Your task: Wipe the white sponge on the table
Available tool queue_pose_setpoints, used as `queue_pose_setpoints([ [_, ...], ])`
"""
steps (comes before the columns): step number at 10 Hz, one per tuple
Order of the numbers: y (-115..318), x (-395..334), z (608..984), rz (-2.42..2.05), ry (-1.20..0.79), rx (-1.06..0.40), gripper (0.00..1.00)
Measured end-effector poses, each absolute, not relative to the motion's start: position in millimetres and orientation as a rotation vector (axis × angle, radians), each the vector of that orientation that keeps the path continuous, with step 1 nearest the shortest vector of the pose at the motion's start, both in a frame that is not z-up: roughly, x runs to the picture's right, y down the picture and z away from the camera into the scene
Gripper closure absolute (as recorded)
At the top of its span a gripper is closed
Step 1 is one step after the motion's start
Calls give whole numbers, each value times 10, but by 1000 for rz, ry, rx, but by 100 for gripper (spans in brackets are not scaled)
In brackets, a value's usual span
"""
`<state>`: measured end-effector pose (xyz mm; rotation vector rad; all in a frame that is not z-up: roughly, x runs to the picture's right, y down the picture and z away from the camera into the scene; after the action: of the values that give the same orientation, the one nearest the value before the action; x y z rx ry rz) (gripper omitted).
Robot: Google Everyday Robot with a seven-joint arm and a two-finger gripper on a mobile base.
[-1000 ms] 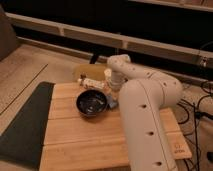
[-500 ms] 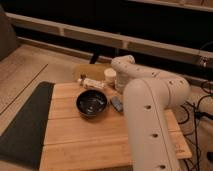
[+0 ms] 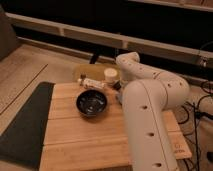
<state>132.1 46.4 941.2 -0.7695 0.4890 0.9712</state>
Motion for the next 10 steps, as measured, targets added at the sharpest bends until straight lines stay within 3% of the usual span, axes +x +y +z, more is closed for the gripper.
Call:
queue_pose_setpoints([
  [4,461,710,9397,937,357,-827,90],
  [5,467,660,9347,924,352,-829,86],
  [10,467,656,9337,922,353,-826,86],
])
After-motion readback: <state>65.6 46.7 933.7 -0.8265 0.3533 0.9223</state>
